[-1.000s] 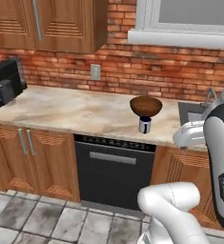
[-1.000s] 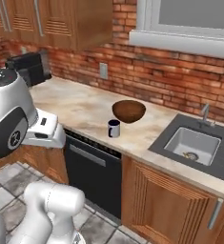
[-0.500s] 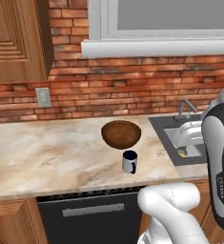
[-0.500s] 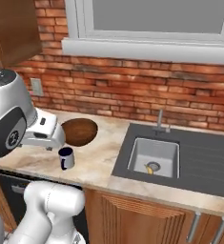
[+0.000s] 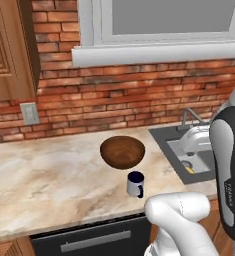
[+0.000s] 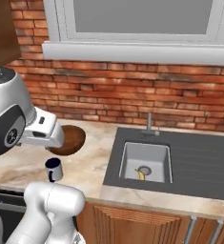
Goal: Clear the mugs and bowl far away from the sink.
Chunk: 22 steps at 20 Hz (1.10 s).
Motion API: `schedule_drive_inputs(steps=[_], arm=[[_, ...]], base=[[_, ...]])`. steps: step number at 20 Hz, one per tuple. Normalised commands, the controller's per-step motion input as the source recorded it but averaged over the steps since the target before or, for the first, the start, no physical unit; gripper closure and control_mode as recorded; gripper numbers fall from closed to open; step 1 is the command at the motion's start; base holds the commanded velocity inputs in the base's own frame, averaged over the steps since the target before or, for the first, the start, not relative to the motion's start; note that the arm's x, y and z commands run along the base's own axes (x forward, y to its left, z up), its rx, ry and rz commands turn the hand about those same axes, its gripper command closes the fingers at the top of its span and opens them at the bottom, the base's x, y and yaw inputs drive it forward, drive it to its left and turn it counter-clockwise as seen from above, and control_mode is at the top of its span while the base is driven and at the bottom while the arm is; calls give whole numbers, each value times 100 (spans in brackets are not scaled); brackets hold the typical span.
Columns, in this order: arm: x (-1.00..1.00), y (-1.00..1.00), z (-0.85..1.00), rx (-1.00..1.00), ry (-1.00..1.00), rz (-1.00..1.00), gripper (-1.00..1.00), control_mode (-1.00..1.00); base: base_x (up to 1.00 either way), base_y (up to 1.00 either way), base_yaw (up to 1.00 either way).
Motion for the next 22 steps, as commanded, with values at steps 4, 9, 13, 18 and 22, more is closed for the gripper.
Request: schedule_drive_inputs(steps=[4, 9, 13, 18, 22], arm=[[0, 0, 0, 0, 0, 0, -100, 100], [0, 0, 0, 0, 0, 0, -100, 100], [0, 0, 0, 0, 0, 0, -100, 100], [0, 0, 0, 0, 0, 0, -100, 100], [5, 42, -25, -12, 18, 7, -100, -100]], base=[[44, 3, 30], [73, 1, 48], [63, 0, 53], [32, 1, 43], [0, 0, 0]])
